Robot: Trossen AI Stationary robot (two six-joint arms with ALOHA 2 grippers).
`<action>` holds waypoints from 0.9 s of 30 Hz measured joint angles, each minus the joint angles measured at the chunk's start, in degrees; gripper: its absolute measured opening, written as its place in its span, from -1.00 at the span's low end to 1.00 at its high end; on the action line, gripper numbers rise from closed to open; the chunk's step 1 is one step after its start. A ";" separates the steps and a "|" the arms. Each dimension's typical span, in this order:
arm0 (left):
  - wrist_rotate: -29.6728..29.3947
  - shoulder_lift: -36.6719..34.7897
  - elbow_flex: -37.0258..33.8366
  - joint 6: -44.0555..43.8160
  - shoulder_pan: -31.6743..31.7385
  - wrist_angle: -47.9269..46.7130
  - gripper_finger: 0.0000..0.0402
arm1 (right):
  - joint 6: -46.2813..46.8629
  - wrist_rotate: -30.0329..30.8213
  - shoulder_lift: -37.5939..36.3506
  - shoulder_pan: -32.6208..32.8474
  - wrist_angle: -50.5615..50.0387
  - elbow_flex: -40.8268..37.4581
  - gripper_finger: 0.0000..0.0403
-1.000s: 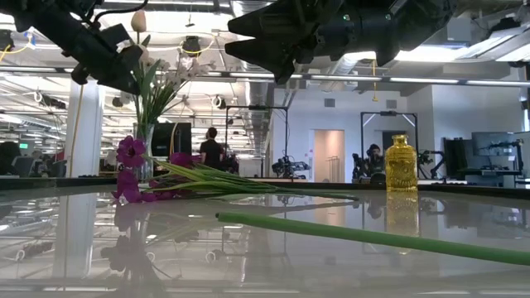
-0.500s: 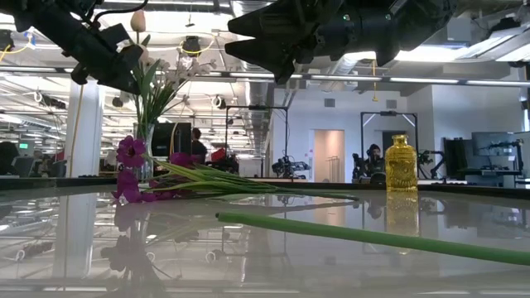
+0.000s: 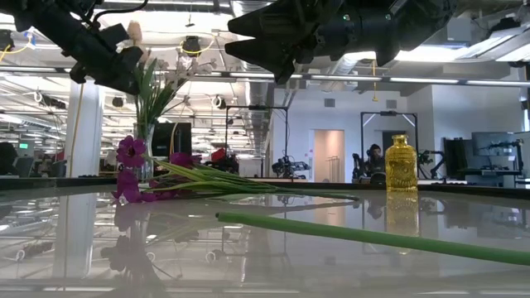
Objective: Sort flowers into vase by color
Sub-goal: Put the white tulip into the transparent vase
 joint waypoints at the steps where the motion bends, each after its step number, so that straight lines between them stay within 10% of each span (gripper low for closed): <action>1: 0.00 0.00 0.00 0.00 0.00 -0.05 -0.60 | -0.02 -0.01 0.00 0.00 -0.01 0.00 0.14; 11: 0.06 0.02 4.41 -1.74 0.02 -8.80 -0.20 | 0.00 -0.01 0.00 0.00 -0.01 0.00 0.14; 27: 4.68 0.17 14.45 6.08 -0.07 -26.31 -0.16 | 0.00 -0.03 0.00 -0.15 0.91 0.00 0.14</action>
